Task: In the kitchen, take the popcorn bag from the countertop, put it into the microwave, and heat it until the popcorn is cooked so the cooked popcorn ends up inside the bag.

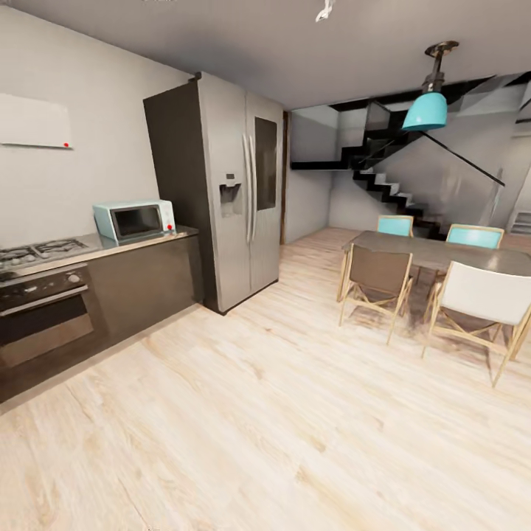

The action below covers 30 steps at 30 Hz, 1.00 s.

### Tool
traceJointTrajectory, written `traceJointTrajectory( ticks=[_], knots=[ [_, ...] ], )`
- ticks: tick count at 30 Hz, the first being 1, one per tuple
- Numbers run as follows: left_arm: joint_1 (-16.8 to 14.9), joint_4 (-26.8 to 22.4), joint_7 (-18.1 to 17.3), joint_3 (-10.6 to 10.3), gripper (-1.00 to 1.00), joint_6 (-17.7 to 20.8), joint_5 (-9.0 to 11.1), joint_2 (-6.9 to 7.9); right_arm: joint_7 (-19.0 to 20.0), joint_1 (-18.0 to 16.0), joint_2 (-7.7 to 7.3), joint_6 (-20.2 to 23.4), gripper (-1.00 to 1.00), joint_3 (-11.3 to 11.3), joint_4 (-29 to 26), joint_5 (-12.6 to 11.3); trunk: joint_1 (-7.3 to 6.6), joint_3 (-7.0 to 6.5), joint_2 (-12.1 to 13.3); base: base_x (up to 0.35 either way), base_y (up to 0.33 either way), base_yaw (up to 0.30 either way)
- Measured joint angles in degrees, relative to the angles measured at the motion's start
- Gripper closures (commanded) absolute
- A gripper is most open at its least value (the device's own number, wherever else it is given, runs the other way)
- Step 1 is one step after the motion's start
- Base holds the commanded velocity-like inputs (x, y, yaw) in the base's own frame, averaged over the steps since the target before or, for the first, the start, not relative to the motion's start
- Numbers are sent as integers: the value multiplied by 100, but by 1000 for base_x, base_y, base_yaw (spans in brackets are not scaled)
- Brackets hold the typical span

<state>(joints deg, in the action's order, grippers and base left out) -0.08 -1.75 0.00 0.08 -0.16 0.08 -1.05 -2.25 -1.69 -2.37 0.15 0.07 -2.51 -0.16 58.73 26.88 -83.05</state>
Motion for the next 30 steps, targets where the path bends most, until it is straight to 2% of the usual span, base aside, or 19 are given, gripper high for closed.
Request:
traceJointTrajectory(
  ticks=[11,18,24,30],
  knots=[
    [0,4,-12,-5,-100,59,0,-16,0,1,0,-1,-100,0,0,0,0,0,0,0,0,274],
    [0,1,-3,5,-100,67,0,155,0,0,0,-1,-100,0,-1,0,0,0,0,14,0,190],
    [0,-6,23,24,-100,1,26,261,0,3,0,-6,-100,0,-2,0,-3,0,0,268,0,13],
    [0,-6,26,74,-100,-8,32,270,1,4,0,-7,-100,0,-2,0,-4,0,0,338,0,1]
  ],
)
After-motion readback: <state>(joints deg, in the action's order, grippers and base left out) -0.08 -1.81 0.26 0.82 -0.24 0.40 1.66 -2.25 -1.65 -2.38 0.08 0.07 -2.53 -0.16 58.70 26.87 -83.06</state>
